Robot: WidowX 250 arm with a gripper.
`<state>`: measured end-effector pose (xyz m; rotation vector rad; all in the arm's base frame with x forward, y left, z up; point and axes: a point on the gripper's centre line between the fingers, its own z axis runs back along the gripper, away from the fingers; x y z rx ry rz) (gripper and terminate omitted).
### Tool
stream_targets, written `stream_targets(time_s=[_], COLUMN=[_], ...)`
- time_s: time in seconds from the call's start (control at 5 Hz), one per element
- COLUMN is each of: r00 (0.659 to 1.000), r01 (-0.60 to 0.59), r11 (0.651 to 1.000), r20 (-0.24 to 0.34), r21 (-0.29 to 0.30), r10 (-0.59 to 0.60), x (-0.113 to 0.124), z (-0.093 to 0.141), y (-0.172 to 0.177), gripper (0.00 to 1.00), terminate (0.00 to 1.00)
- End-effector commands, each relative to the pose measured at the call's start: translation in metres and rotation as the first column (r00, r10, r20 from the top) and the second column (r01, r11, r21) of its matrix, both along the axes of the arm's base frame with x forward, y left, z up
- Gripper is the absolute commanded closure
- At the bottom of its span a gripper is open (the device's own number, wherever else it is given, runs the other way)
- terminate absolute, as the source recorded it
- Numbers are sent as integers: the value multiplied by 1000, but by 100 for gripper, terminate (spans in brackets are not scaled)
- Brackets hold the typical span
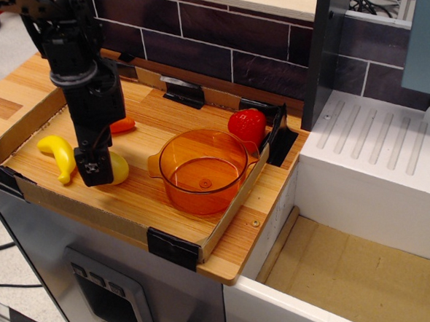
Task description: Put potato in pot
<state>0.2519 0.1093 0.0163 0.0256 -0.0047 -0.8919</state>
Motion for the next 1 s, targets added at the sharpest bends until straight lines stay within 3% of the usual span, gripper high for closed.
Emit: stream_targets(time_s=[0.0,0.2,0.4,0.6,0.8], r00=[997,997,995,989,982], r01=[-61,-60,-79,-108,-139], r11=[998,998,997,994,988], r20=[52,50,65,104,117], r21=[-2,8,-1,-12,-74], r10=[61,60,79,109,147], x=[16,16,12,14,24], z=[6,6,24,61,91], y=[5,5,6,6,-2], gripper=[100,100,100,100,100], terminate=[0,0,0,0,0])
